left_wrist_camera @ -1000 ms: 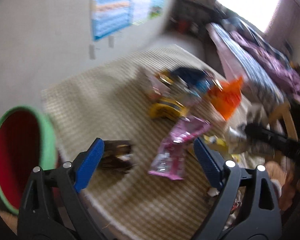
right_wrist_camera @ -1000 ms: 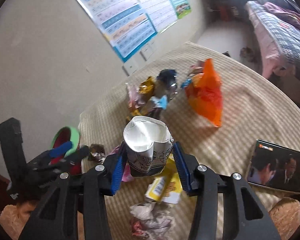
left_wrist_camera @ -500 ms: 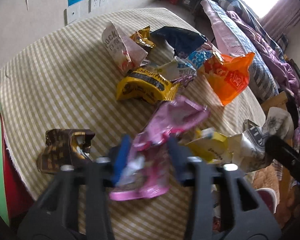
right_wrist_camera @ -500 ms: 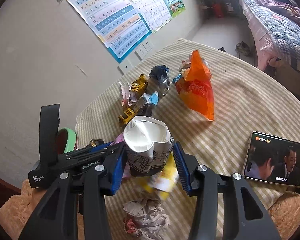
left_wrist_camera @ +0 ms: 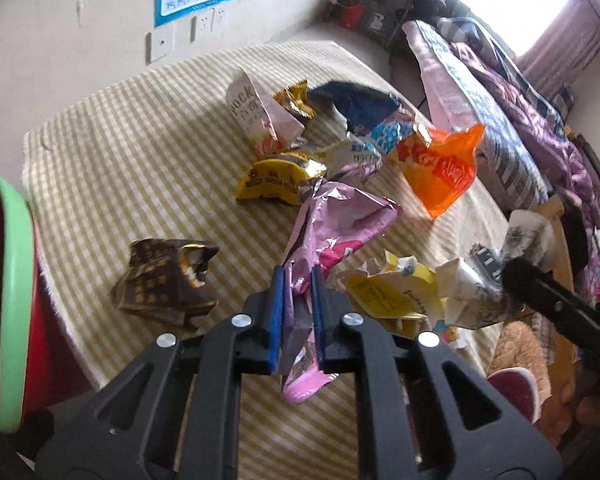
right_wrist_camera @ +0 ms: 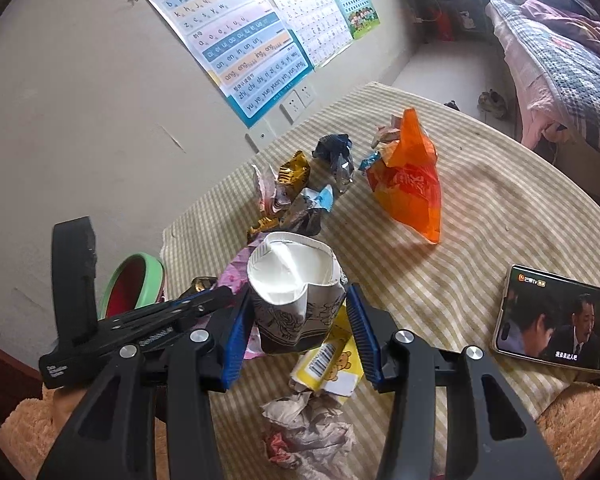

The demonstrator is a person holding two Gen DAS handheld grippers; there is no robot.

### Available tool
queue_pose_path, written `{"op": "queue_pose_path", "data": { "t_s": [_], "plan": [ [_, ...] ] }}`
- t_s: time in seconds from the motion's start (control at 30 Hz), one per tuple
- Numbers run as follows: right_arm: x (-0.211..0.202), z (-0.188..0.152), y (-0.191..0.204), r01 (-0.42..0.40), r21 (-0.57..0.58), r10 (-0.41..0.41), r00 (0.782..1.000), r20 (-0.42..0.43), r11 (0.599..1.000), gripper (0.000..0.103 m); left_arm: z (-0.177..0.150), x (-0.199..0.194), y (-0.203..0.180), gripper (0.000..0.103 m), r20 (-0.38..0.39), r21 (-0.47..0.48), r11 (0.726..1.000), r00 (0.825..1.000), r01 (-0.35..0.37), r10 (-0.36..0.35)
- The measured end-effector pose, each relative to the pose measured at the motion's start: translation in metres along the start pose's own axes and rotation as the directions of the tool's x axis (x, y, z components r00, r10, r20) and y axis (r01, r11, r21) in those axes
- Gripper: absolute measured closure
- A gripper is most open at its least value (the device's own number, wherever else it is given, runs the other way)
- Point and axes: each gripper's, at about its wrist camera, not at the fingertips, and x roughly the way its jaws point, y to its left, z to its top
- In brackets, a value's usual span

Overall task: Collect trash
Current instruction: 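Grasp the pink foil wrapper with the left tool while the right tool holds the cup, then move both tools over the red bin and release the wrapper and cup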

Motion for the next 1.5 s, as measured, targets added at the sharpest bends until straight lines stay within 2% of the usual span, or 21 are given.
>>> {"op": "queue_pose_path", "data": {
  "t_s": [0.13,0.23,0.37,0.47,0.6,0.87,0.97,1.17,1.5],
  "plan": [
    [-0.005,-0.002,0.009,-0.003,-0.020,0.003,1.000,0.011,1.000,0.057,0.003,-0.024,0.000,0.091,0.060,-0.039,0.999,0.998,0.028,-0.026],
    [-0.006,-0.005,0.014,-0.003,-0.029,0.003,1.000,0.009,1.000,0.057,0.002,-0.037,-0.006,0.091,0.100,-0.017,1.000,0.995,0.022,-0.020],
    [-0.005,-0.006,0.019,-0.002,-0.042,0.003,1.000,0.006,0.999,0.057,-0.007,-0.038,0.000,0.091,0.103,-0.012,1.000,0.995,-0.006,0.007],
    [-0.003,-0.005,0.022,-0.001,-0.048,0.002,1.000,0.003,0.999,0.057,-0.013,-0.041,0.015,0.091,0.097,-0.064,0.998,0.995,0.003,0.003],
    [0.001,-0.006,0.022,-0.001,-0.047,0.001,1.000,-0.009,0.999,0.057,-0.011,-0.054,0.025,0.091,0.128,-0.109,0.994,0.992,0.021,-0.007],
    [0.006,-0.005,0.035,-0.026,-0.066,0.024,0.999,-0.030,0.997,0.057,-0.006,-0.092,0.043,0.091,0.223,-0.148,0.989,0.974,-0.003,0.036],
    [0.010,-0.005,0.046,-0.044,-0.085,0.041,0.998,-0.044,0.995,0.057,-0.005,-0.108,0.055,0.091,0.247,-0.177,0.984,0.966,-0.034,0.078],
    [0.021,-0.006,0.068,-0.072,-0.127,0.062,0.995,-0.077,0.989,0.057,-0.007,-0.133,0.080,0.091,0.273,-0.234,0.970,0.953,-0.068,0.132],
    [0.034,0.003,0.102,-0.119,-0.177,0.103,0.990,-0.099,0.977,0.057,-0.017,-0.162,0.114,0.091,0.295,-0.320,0.945,0.939,-0.075,0.175]
  ]
}}
